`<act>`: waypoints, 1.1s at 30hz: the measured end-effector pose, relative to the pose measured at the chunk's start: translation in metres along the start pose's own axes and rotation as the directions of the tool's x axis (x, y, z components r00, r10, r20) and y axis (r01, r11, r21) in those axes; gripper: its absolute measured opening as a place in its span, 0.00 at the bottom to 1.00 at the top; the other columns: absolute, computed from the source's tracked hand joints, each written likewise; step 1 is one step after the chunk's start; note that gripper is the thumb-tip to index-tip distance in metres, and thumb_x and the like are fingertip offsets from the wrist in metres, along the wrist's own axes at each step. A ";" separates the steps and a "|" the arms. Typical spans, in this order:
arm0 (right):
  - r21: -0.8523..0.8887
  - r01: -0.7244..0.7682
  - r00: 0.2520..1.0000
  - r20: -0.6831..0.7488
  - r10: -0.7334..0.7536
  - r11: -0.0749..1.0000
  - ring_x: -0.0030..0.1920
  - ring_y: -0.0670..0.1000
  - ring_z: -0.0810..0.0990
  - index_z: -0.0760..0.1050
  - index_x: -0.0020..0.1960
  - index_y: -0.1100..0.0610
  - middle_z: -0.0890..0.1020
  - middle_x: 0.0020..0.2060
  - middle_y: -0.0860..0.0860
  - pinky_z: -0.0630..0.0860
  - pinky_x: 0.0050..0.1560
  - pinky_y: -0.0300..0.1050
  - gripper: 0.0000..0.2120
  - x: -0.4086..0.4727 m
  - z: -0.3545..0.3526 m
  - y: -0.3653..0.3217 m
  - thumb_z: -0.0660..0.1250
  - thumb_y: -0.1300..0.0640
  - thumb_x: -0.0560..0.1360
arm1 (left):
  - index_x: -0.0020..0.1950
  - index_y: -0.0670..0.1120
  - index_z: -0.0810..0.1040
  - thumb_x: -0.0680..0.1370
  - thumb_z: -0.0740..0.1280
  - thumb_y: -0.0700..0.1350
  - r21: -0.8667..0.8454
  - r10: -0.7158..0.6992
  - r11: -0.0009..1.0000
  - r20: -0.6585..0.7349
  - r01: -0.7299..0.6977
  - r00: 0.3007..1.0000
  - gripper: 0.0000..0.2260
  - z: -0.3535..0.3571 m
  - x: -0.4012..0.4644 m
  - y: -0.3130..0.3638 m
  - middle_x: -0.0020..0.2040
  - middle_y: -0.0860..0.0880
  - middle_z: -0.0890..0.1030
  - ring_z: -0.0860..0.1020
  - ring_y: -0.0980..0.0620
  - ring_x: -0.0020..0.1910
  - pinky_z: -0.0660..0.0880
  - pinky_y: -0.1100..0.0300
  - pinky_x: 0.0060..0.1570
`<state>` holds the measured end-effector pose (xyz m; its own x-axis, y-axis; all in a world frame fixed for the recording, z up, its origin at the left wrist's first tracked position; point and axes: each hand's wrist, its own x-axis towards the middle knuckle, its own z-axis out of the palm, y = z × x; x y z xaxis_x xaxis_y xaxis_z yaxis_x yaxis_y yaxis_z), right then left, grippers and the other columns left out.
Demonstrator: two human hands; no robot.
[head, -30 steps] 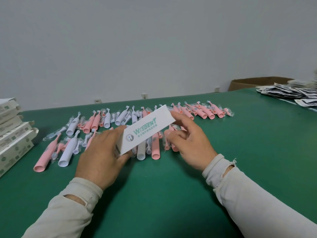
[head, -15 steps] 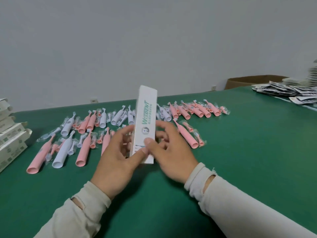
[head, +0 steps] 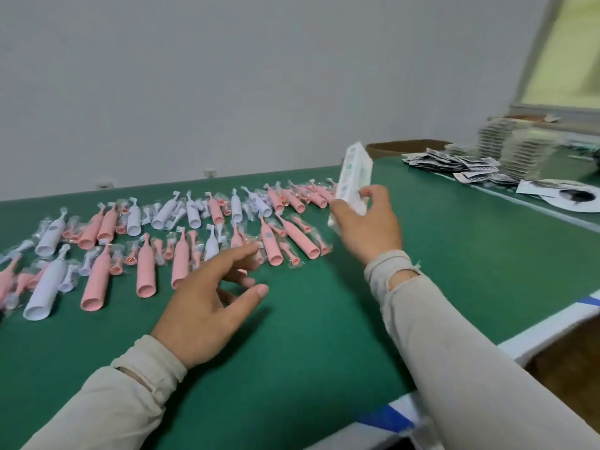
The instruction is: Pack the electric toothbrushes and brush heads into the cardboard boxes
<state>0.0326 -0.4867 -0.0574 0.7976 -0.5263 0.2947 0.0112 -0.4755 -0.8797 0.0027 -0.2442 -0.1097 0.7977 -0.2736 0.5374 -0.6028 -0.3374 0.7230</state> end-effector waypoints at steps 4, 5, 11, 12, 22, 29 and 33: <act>-0.405 -0.286 0.947 -0.257 0.192 0.868 0.48 0.62 0.76 0.69 0.64 0.52 0.70 0.59 0.57 0.69 0.48 0.49 0.24 0.033 -0.051 0.057 0.65 0.41 0.72 | 0.50 0.63 0.80 0.74 0.74 0.43 0.044 -0.018 0.999 -0.009 0.018 1.000 0.14 -0.004 -0.002 -0.003 0.49 0.64 0.82 0.80 0.59 0.47 0.74 0.72 0.42; -0.453 -0.333 0.932 -0.289 0.218 0.827 0.50 0.64 0.78 0.70 0.65 0.54 0.69 0.60 0.58 0.70 0.49 0.50 0.25 0.036 -0.057 0.067 0.65 0.42 0.73 | 0.49 0.62 0.80 0.75 0.74 0.43 0.057 -0.020 0.998 -0.007 0.020 1.000 0.13 -0.004 -0.002 -0.003 0.48 0.65 0.82 0.80 0.60 0.46 0.73 0.74 0.42; -0.688 -0.261 0.965 -0.171 0.198 0.677 0.52 0.61 0.78 0.72 0.65 0.59 0.66 0.68 0.55 0.69 0.45 0.49 0.27 0.035 -0.045 0.082 0.60 0.40 0.77 | 0.45 0.59 0.82 0.75 0.74 0.43 0.074 -0.045 0.996 0.007 0.044 0.999 0.09 -0.004 -0.002 -0.002 0.44 0.64 0.82 0.80 0.61 0.44 0.72 0.75 0.41; -0.711 -0.231 0.972 -0.142 0.186 0.664 0.54 0.61 0.78 0.72 0.65 0.58 0.67 0.67 0.55 0.69 0.45 0.49 0.25 0.035 -0.043 0.082 0.62 0.42 0.76 | 0.45 0.59 0.82 0.75 0.73 0.42 0.071 -0.052 0.996 0.004 0.051 0.999 0.09 -0.005 -0.003 -0.002 0.44 0.63 0.82 0.80 0.62 0.44 0.71 0.75 0.41; -0.726 -0.122 0.987 -0.158 0.008 0.677 0.61 0.62 0.77 0.70 0.69 0.56 0.69 0.67 0.57 0.74 0.56 0.53 0.27 0.029 -0.045 0.065 0.68 0.42 0.76 | 0.44 0.56 0.82 0.76 0.73 0.41 0.092 -0.062 0.994 -0.008 0.063 0.998 0.08 -0.006 -0.002 0.000 0.44 0.63 0.82 0.80 0.61 0.42 0.71 0.75 0.39; -0.413 0.671 0.741 0.399 -0.540 0.616 0.50 0.54 0.80 0.74 0.62 0.49 0.78 0.57 0.49 0.69 0.44 0.47 0.17 -0.060 0.070 -0.035 0.60 0.41 0.78 | 0.48 0.54 0.81 0.78 0.71 0.41 0.133 -0.035 0.988 -0.333 0.084 0.942 0.07 -0.024 0.001 -0.008 0.41 0.60 0.82 0.79 0.60 0.39 0.74 0.72 0.41; 0.000 0.688 0.667 0.394 -0.632 0.726 0.46 0.47 0.76 0.77 0.58 0.50 0.79 0.50 0.45 0.73 0.48 0.44 0.11 -0.082 0.112 -0.060 0.62 0.48 0.80 | 0.49 0.53 0.79 0.78 0.68 0.41 0.162 -0.032 0.977 -0.542 0.142 0.839 0.06 -0.044 -0.010 -0.015 0.43 0.59 0.81 0.78 0.62 0.41 0.74 0.70 0.44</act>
<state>0.0342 -0.3359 -0.0709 0.7624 0.2270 0.6060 0.5567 -0.7075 -0.4353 0.0047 -0.1972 -0.1069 0.6977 0.2697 0.6636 -0.4783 -0.5143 0.7119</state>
